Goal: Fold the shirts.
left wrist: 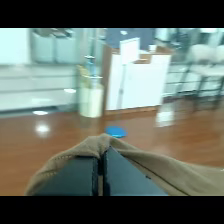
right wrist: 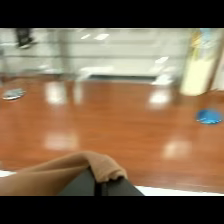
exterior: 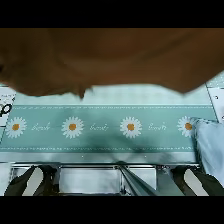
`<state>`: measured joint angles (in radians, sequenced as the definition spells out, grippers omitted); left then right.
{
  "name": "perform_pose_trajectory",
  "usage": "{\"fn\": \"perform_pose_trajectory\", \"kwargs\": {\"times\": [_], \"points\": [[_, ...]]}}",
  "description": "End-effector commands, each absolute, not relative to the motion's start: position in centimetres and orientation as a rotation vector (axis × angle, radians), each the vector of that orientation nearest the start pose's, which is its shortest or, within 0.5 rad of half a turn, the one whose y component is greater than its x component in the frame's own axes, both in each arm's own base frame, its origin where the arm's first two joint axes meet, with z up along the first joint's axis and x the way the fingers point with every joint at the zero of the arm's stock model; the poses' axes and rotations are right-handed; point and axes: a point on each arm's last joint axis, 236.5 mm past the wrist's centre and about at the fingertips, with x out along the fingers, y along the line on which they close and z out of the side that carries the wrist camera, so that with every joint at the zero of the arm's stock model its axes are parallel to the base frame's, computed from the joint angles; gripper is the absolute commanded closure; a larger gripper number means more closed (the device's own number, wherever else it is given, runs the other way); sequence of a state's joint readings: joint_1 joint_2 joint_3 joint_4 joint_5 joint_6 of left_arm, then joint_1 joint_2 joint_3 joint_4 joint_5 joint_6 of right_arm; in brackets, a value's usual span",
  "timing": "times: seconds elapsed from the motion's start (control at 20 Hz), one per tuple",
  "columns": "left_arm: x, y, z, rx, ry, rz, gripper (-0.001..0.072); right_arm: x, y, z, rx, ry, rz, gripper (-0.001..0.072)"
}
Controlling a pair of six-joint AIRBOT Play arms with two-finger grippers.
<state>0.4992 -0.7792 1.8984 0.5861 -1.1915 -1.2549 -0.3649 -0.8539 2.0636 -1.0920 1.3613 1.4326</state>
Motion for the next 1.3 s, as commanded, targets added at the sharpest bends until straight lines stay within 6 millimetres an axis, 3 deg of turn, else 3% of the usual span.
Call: {"fn": "perform_pose_trajectory", "kwargs": {"times": [0.0,0.15,0.25,0.4,0.55,0.8,1.05,1.15,1.25], "points": [[17.2,-8.7,54.2,0.032,-0.139,-0.273,0.0683,18.1,0.7,49.2,-0.05,0.14,-0.053,0.0684],[11.9,-6.8,52.7,0.073,-0.12,-0.188,0.0683,15.0,0.8,48.9,-0.05,0.136,-0.096,0.0684],[10.1,-5.5,50.6,0.033,-0.052,-0.166,0.0683,14.2,1.5,48.5,-0.046,0.144,-0.08,0.0684],[11.2,-5.2,47.6,-0.016,0.056,-0.179,0.0683,15.4,1.8,45.8,0.001,0.232,-0.049,0.0684],[16.7,-4.7,42.5,-0.079,0.23,-0.17,0.0683,19.1,1.4,40.3,0.065,0.401,0.004,0.0684],[30.2,-5.1,31.6,-0.243,0.491,-0.202,0.0683,27.8,0.1,28.6,0.223,0.632,0.085,0.0684],[43.2,-5.5,18.4,-0.374,0.747,-0.219,0.0683,37.8,0.2,17.2,0.369,0.826,0.248,0.0684],[47.9,-4.8,13.1,-0.418,0.8,-0.179,0.0683,43.1,-0.7,12.8,0.379,0.846,0.225,0.0684],[51.8,-4.3,8.4,-0.454,0.849,-0.152,0.0683,47.9,-0.2,8.6,0.386,0.881,0.229,0.0684]]}}
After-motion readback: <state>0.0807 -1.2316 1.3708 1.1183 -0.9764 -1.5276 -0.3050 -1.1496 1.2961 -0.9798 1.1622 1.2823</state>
